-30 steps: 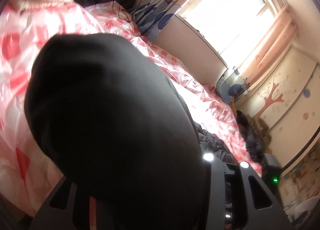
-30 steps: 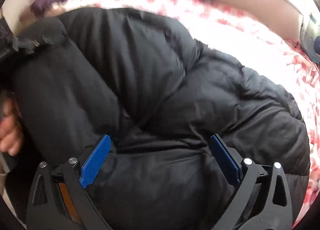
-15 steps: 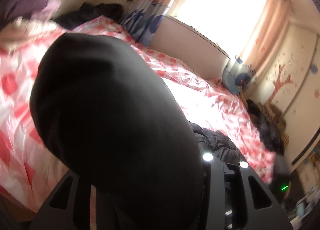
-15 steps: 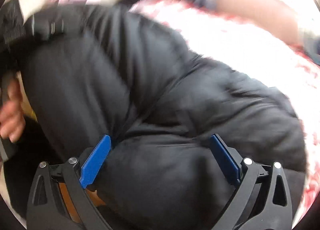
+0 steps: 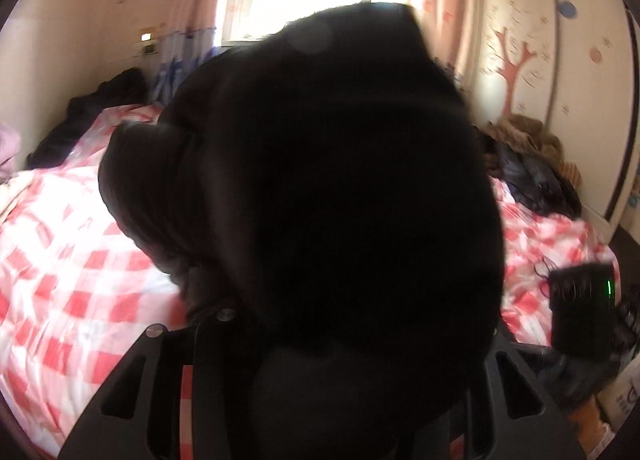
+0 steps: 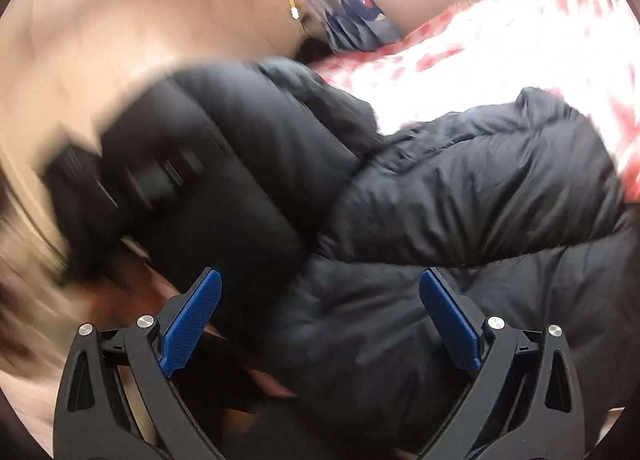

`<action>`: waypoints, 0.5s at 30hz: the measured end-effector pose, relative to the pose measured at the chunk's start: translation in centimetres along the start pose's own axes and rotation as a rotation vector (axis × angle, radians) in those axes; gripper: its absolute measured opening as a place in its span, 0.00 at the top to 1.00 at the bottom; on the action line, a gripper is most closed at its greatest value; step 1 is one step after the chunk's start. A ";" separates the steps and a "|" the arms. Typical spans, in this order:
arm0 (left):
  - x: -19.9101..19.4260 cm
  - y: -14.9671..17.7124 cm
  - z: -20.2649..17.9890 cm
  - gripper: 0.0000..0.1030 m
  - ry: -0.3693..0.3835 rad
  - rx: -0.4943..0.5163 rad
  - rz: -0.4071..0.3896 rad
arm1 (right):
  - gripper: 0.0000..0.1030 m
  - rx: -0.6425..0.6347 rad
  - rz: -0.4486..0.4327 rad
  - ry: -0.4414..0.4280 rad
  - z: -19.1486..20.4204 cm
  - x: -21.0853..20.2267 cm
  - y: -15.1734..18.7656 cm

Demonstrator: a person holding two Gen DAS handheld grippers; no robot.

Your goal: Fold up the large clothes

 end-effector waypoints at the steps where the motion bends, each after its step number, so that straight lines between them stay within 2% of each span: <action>1: 0.4 0.1 -0.7 0.60 0.007 0.011 0.002 | 0.07 0.059 -0.016 -0.061 -0.4 -0.8 -0.5; 4: 1.6 0.9 -3.1 0.60 0.036 0.059 0.013 | 0.07 0.162 -0.070 -0.168 -1.1 -2.7 -2.4; 6: 2.5 1.6 -5.0 0.60 0.052 0.102 0.025 | 0.07 0.187 -0.103 -0.186 -1.8 -4.1 -4.4; 7: 2.8 2.0 -5.7 0.60 0.057 0.122 0.030 | 0.07 0.188 -0.121 -0.175 -2.4 -4.5 -5.6; 9: 3.4 2.9 -7.8 0.60 0.066 0.186 0.042 | 0.07 0.173 -0.152 -0.160 -1.0 -7.3 -8.2; 11: 3.9 3.9 -9.4 0.60 0.079 0.242 0.054 | 0.07 0.167 -0.147 -0.155 -0.8 -8.7 -10.1; 12: 4.2 4.6 -10.6 0.60 0.089 0.288 0.064 | 0.07 0.165 -0.142 -0.146 -0.5 -10.7 -10.1; 13: 4.6 5.2 -11.2 0.60 0.094 0.324 0.072 | 0.07 0.150 -0.142 -0.122 -0.2 -11.2 -11.1; 15: 5.3 6.0 -12.5 0.60 0.098 0.405 0.087 | 0.07 0.094 -0.117 0.009 0.2 -12.5 -12.7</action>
Point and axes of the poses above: each gripper's, at about its wrist camera, not at the fingertips, and x roughly the way its jaws point, z to its left, y to its underside, the point moved 8 cm from there along x, roughly the way its jaws point, and after that the axes turned 1 degree about y, right-handed, at the moved point
